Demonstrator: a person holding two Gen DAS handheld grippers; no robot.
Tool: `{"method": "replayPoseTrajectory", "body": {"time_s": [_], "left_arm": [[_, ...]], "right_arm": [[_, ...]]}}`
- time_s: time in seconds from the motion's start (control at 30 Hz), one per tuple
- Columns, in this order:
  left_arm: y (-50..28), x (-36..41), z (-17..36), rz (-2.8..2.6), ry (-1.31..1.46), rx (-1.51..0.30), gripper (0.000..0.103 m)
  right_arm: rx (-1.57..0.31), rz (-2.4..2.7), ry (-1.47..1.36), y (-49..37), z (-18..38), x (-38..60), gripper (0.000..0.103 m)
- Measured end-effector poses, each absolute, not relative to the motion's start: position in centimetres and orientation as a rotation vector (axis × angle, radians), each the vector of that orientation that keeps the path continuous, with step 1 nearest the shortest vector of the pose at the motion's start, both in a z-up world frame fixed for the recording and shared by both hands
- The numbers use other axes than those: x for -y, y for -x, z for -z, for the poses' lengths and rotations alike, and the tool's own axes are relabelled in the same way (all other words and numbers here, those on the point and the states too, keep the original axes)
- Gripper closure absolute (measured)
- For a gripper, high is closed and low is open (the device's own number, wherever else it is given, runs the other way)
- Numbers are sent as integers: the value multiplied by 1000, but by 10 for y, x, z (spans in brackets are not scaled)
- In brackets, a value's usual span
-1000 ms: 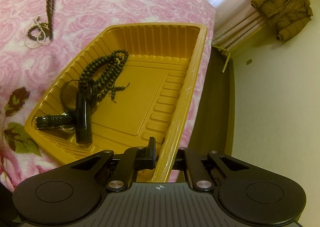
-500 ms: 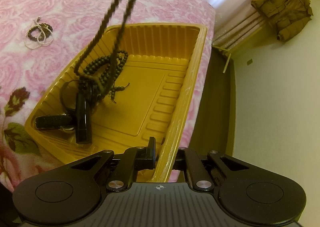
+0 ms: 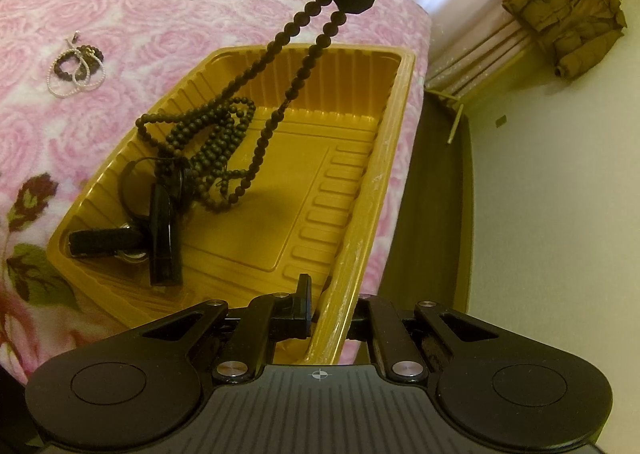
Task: Organize jewelry
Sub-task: 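Carry the brown bead necklace over the yellow tray and lower it in, then return the left gripper to the pile and grasp the pearl strand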
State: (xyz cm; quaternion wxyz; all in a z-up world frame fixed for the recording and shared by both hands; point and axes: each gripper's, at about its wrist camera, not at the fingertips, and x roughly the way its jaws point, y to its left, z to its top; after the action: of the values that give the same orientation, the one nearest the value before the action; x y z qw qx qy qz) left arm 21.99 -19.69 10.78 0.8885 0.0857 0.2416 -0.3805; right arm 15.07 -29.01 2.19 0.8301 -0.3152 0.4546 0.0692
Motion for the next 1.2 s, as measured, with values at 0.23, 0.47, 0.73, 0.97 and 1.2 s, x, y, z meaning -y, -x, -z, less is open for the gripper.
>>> {"method": "replayPoseTrajectory", "body": {"time_s": [0.23,0.47,0.73,0.97,1.2], "left_arm": [[-228,198,-102,780,-173,-529,96],[-232,169,-111,740,-128,-509,82],[-230,70,-106,560,-98,-511,76],[-227,-34,-82,317,-86,-552,74],[-217,-91,-39,181,-61,-613,73]], "right_arm": [[-966,-145,668,-152,-21,290,95],[-966,-144,665,-152,-20,289,95],[-959,-146,665,-150,-22,289,95],[-961,-145,666,-150,-23,289,95],[-962,-139,675,-150,-23,287,95]]}}
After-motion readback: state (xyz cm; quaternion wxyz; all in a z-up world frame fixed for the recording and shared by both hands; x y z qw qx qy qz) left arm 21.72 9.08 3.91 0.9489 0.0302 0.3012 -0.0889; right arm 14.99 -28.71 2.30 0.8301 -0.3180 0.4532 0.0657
